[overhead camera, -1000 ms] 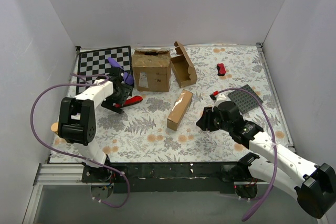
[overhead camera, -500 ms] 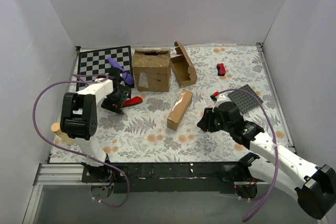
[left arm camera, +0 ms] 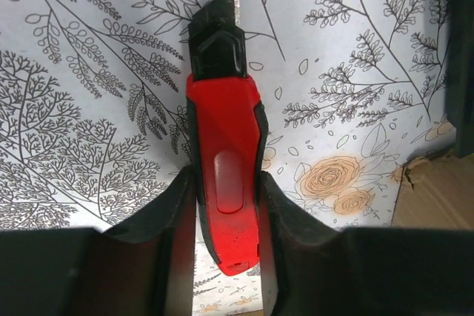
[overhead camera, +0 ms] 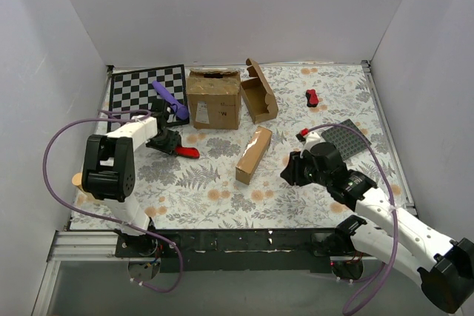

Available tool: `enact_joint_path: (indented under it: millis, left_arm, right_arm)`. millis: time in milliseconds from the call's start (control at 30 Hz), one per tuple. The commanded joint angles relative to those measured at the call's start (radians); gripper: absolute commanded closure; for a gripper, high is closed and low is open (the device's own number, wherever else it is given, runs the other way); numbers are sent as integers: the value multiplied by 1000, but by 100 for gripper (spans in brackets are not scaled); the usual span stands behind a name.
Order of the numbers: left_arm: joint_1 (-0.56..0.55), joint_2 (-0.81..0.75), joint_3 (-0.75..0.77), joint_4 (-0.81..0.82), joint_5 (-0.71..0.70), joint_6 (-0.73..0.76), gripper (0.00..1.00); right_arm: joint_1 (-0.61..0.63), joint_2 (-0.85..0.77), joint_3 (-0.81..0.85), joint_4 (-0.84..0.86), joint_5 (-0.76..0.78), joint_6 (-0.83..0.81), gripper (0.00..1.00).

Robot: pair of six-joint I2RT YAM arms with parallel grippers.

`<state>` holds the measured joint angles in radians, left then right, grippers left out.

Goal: Unpack the express box

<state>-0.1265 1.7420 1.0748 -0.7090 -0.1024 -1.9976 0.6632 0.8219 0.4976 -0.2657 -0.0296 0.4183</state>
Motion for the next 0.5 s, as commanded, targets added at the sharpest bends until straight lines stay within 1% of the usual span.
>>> enact_joint_path:
  millis: [0,33,67,100,167,200,267,300,333,367,400,467]
  left_arm:
    - [-1,2,-75,36,-16,-49,90]
    - [-1,-28,-79,36,-19,-40,100]
    - [-1,-50,-82,36,-22,-12,100]
    - [-1,-70,-85,34,-25,2,100]
    - [-1,-146,-87,26,-31,29,100]
    - [-2,-171,-88,25,-30,67,100]
    - [-13,-261,-88,16,-36,97,100]
    - [-21,-297,-88,16,-37,121,100]
    - [-27,-326,-87,16,-34,132,100]
    - [-48,-381,-82,16,-28,143,100]
    - [-62,-406,-79,16,-25,152,100]
    - [-105,-458,-59,14,-17,166,100]
  right_arm:
    - [1,-66,102,-53,22,-88,59]
    - [1,-91,128,-67,25,-95,56]
    - [1,-107,145,-84,25,-110,53]
    - [3,-133,157,-89,25,-119,42]
    - [3,-147,203,-93,8,-133,29]
    - [3,-142,222,-96,-22,-131,23]
    - [3,-126,272,-83,-79,-119,22]
    - [3,-98,286,-67,-161,-99,21]
    - [4,-81,297,-50,-200,-83,21]
    - [4,-63,311,-6,-231,-64,21]
    - [7,-28,314,22,-281,-14,21]
    - [12,9,317,107,-320,22,20]
